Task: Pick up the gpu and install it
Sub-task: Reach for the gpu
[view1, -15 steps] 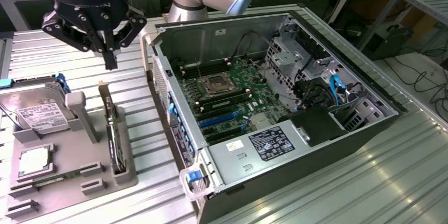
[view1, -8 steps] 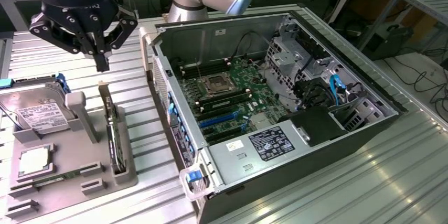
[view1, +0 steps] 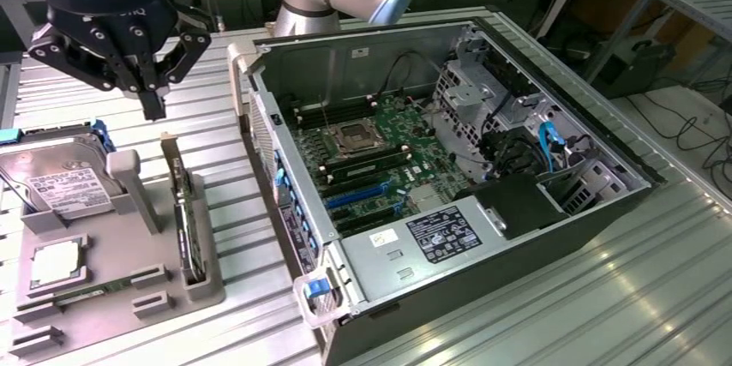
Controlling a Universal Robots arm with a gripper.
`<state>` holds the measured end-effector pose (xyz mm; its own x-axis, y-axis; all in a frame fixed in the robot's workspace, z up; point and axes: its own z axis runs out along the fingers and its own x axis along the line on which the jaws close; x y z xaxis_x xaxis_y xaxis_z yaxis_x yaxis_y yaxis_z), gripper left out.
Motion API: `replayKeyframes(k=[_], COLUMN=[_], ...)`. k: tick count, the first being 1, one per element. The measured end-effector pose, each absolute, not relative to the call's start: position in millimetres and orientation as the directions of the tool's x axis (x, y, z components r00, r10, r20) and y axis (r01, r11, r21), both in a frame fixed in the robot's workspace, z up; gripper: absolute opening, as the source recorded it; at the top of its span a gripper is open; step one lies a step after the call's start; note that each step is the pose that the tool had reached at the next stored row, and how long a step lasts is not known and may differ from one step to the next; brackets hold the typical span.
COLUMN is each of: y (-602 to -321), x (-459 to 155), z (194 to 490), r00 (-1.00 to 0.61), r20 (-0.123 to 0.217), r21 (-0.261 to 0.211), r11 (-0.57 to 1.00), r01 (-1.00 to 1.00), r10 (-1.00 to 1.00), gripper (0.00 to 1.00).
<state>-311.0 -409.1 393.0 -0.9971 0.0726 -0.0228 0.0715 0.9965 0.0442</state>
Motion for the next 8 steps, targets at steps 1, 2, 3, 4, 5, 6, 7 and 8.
replayKeyframes(k=[1,2,3,4,5,6,7,8], y=[-409.2,-409.3,-409.4,-409.5,-409.6,-409.7,-409.8,-409.9], x=[-312.4,-313.7,-314.9,-316.1,-317.4,-318.7,-319.7,-320.4], z=[393.0,392.9,392.9,392.9,392.9,392.9,392.9,392.9], r00=[-0.997,-0.997,-0.997,-0.997,-0.997,-0.997,-0.997,-0.997], r20=[-0.023,-0.023,-0.023,-0.023,-0.023,-0.023,-0.023,-0.023], r21=[0.044,0.044,0.044,0.044,0.044,0.044,0.044,0.044], r11=[0.996,0.996,0.996,0.996,0.996,0.996,0.997,0.997], r01=[0.071,0.071,0.071,0.071,0.071,0.071,0.071,0.071], r10=[0.072,0.072,0.072,0.072,0.072,0.072,0.072,0.072], gripper=[0.11,0.11,0.11,0.11,0.11,0.11,0.11,0.11])
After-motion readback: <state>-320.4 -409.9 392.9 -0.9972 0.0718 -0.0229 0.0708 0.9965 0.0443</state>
